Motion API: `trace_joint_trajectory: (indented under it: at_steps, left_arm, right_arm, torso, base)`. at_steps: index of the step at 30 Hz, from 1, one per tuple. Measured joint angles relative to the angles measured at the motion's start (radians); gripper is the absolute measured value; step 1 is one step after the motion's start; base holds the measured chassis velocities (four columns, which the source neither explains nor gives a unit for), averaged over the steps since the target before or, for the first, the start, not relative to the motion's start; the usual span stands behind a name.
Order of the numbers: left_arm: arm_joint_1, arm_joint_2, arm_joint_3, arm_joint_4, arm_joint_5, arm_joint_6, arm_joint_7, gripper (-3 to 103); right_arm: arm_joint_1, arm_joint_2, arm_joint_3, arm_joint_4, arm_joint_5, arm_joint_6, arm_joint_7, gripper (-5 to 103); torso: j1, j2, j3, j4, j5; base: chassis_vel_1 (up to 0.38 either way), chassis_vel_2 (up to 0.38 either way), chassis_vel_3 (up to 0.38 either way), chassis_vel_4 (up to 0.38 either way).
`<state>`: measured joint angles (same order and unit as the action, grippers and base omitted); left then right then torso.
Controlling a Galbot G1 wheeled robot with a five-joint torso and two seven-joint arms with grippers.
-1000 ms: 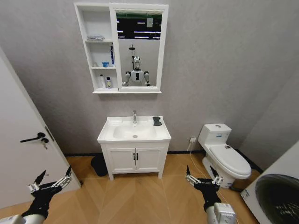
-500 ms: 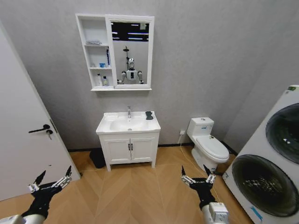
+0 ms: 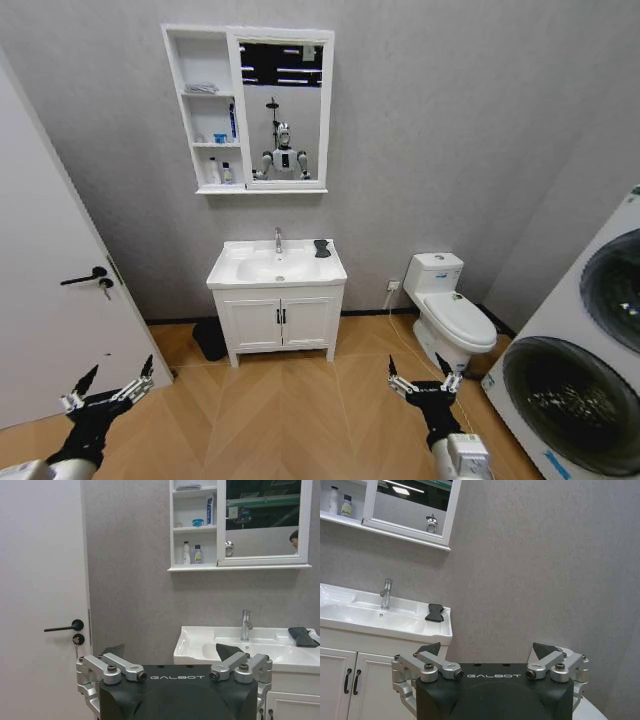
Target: Move facial cleanser and shampoo from washbasin to cabinet, then wipe washbasin with towel.
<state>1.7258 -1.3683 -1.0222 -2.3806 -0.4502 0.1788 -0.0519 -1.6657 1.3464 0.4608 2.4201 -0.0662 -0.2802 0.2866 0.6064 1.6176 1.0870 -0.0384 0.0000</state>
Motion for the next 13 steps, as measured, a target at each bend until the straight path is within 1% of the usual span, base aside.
trace_joint_trajectory:
  at_steps: [13]
  left_arm:
    - [0.000,0.000,0.000,0.000,0.000,0.000,0.000,100]
  right_arm:
    - [0.000,0.000,0.000,0.001,0.000,-0.001,0.001,100]
  torso:
    - [0.000,0.000,0.000,0.0000,0.0000]
  base:
    - [0.000,0.000,0.000,0.000]
